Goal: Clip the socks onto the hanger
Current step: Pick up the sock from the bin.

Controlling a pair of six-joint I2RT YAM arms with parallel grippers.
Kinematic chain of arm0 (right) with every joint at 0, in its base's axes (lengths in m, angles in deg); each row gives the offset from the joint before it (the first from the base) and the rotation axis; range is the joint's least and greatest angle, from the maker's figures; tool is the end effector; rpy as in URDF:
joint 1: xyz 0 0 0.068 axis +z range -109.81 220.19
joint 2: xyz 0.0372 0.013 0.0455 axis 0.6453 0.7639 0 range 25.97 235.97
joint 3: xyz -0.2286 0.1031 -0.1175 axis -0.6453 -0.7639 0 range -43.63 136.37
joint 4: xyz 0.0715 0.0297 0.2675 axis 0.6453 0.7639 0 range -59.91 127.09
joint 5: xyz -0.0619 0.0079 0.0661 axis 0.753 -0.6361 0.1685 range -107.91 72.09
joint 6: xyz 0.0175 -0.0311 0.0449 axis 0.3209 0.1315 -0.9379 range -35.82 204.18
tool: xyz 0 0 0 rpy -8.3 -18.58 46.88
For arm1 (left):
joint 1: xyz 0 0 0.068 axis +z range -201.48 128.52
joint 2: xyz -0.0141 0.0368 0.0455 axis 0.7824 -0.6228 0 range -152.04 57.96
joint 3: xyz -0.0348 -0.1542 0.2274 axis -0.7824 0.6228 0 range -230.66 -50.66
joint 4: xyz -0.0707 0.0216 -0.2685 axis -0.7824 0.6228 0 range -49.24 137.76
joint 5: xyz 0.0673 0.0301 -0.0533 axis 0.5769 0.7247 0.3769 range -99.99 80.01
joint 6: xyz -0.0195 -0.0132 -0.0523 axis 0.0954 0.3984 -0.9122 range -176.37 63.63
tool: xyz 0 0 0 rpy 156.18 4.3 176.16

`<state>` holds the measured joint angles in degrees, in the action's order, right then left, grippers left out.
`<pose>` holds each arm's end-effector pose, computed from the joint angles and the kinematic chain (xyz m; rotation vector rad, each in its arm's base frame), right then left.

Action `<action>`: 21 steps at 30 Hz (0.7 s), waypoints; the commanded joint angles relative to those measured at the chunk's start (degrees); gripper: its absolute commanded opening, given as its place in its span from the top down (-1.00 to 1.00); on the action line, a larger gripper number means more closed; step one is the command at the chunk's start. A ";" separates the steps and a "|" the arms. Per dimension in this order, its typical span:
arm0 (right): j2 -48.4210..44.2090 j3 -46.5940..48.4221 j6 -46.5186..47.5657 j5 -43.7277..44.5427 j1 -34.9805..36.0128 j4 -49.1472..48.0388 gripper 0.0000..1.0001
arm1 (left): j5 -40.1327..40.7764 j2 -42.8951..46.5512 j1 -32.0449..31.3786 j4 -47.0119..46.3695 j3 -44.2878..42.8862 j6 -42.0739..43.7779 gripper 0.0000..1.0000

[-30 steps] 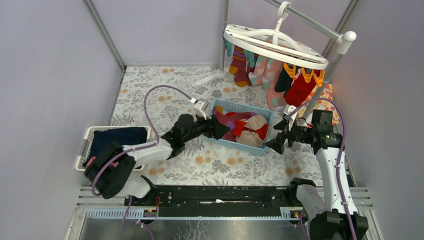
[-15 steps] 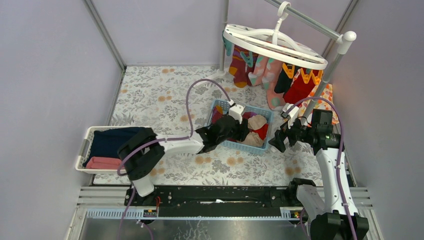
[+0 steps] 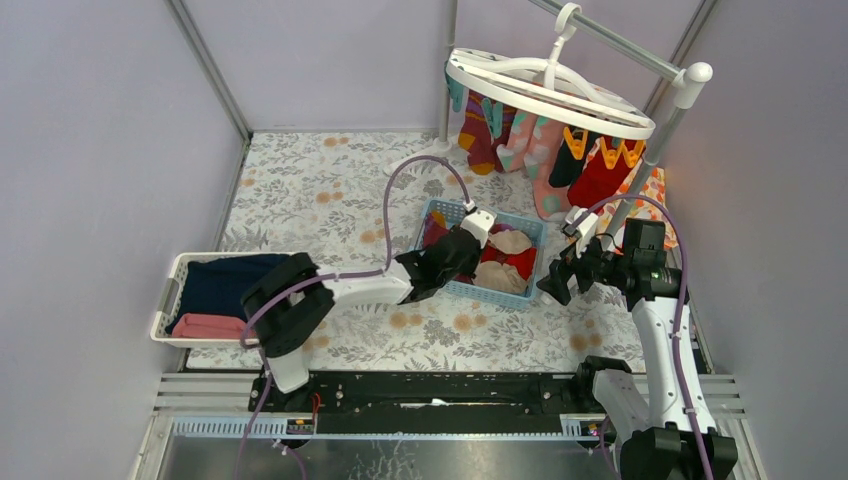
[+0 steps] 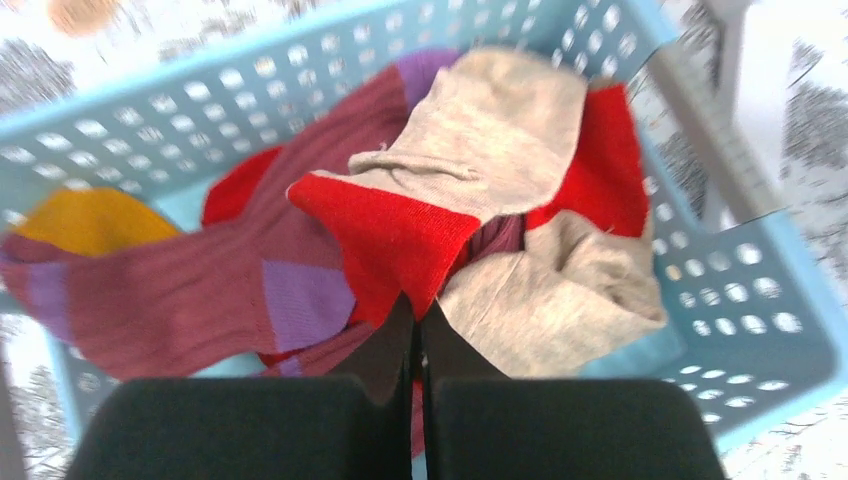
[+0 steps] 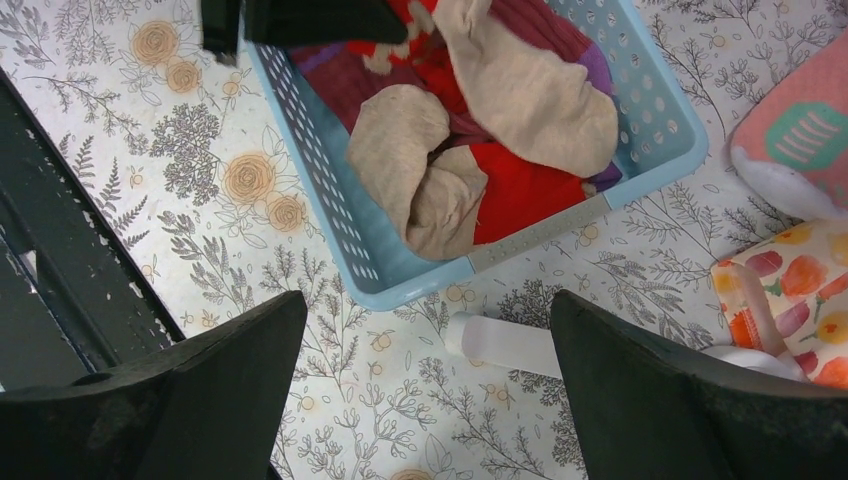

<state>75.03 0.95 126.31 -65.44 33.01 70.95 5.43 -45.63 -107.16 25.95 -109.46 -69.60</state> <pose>0.1848 0.0070 0.2833 -0.9803 1.8648 0.4742 0.2401 -0.3326 0.1750 0.6068 2.0157 -0.4516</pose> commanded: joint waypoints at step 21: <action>4.47 11.40 20.79 -25.48 0.32 10.98 -0.99 | -26.82 34.80 -0.29 -14.39 17.61 55.30 1.00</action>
<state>79.38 11.11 153.63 -87.10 33.01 84.70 -13.58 -14.28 -107.16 24.99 -97.83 -30.09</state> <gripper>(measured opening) 0.994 0.007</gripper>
